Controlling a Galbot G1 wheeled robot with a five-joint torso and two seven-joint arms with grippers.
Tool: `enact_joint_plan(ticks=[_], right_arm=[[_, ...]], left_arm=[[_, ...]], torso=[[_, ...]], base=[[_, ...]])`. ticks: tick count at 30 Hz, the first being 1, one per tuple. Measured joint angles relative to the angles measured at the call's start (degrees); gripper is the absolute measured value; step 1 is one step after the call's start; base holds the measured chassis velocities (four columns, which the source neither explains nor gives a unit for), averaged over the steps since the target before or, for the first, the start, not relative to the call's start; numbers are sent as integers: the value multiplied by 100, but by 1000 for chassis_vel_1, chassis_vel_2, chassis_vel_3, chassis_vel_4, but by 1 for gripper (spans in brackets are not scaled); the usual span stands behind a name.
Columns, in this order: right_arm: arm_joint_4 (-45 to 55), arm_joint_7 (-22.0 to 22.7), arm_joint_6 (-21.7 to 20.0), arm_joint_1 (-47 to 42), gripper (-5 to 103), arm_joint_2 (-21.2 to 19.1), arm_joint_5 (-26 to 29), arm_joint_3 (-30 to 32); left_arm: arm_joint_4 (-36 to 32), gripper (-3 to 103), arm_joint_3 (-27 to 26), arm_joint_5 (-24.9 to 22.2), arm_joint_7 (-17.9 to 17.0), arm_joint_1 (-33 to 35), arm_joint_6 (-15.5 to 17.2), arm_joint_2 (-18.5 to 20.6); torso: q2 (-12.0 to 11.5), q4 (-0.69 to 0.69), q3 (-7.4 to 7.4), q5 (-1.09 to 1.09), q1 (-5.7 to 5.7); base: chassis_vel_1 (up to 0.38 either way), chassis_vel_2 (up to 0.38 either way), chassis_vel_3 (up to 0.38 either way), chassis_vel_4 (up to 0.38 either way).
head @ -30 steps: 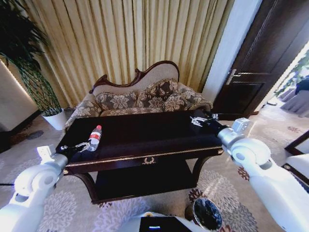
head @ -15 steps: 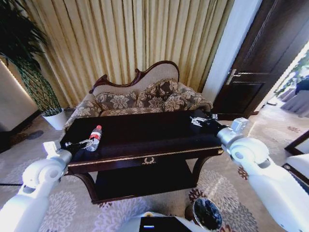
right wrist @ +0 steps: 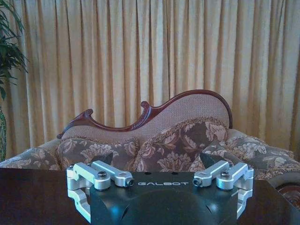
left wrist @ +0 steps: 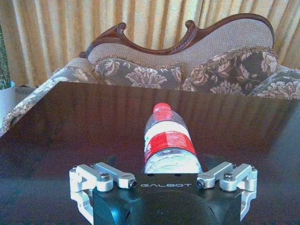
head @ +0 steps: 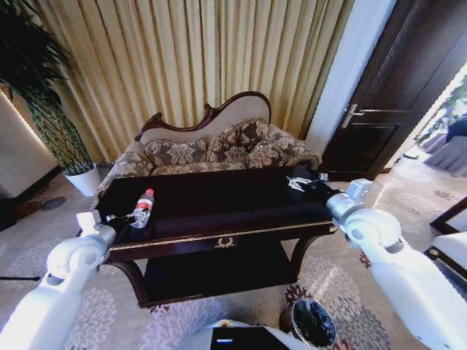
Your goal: Move to the front of the table and place the trash on the table into the trash bin.
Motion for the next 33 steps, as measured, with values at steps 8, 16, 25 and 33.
enact_joint_plan(ticks=[8,16,25,33], right_arm=[[-46,0,102,11,100,12,-10,-8],[-65,0,116,5,100,70,-18,-31],[-118,0,125,50,100,72,-25,-44],[-141,1,127,122,100,63,-25,-88]], left_arm=[[53,100,66,-2,-90,-11,0,-33],[76,103,95,-20,-147,-2,2,-70],[77,73,113,-27,-160,-23,3,-108],[79,50,76,-41,-147,-51,3,-74]], torso=[[0,1,0,0,0],[0,1,-1,0,0],[0,1,0,0,0],[0,1,0,0,0]], base=[[0,0,0,0],[0,0,0,0],[0,0,0,0],[0,0,0,0]])
